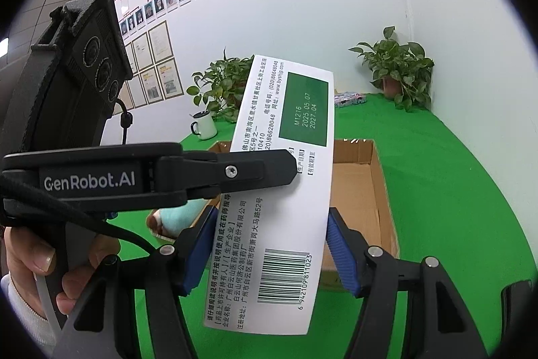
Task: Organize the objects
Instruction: 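Carry the medicine box upright over the cardboard box with the right gripper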
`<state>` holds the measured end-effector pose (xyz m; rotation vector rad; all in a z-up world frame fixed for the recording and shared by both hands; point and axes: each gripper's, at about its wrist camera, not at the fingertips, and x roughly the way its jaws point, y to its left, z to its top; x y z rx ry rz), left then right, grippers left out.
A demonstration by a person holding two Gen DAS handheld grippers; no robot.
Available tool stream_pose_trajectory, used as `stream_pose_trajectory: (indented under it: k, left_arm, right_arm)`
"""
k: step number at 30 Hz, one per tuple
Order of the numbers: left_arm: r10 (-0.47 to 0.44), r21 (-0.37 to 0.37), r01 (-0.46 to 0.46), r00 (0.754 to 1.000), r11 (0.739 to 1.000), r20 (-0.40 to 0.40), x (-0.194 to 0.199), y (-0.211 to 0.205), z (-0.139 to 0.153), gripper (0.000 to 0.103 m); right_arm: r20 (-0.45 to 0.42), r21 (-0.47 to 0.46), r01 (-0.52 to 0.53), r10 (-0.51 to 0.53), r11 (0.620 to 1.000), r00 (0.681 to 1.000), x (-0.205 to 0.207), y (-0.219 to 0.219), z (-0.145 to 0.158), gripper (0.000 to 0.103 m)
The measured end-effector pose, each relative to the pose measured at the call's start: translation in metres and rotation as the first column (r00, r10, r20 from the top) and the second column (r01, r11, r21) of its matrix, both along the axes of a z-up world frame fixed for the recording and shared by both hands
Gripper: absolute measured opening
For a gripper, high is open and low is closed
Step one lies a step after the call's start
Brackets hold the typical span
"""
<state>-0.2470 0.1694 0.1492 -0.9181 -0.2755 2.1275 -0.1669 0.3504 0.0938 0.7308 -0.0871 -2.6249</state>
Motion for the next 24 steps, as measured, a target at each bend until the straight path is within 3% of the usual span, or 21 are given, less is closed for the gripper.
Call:
stream_pose_trajectory:
  k: [7, 13, 18, 24]
  left_arm:
    - [0.023, 0.008, -0.023, 1.0, 1.0, 0.012, -0.042, 0.0, 0.018, 0.038]
    - [0.019, -0.019, -0.018, 0.998, 1.0, 0.054, -0.081, 0.006, 0.008, 0.038]
    - [0.024, -0.042, -0.018, 0.991, 0.999, 0.131, -0.117, 0.015, -0.032, 0.038]
    - [0.039, -0.066, -0.023, 0.965, 0.998, 0.259, -0.153, 0.023, -0.1, 0.038]
  right_arm:
    - [0.007, -0.007, -0.007, 0.007, 1.0, 1.0, -0.035, -0.007, 0.011, 0.063]
    - [0.049, -0.006, -0.017, 0.017, 1.0, 0.999, -0.07, -0.013, 0.006, 0.063]
    - [0.125, -0.011, -0.026, 0.028, 1.0, 0.992, -0.097, -0.01, -0.016, 0.063]
    - [0.257, -0.017, -0.042, 0.045, 0.999, 0.965, -0.127, -0.005, -0.059, 0.063]
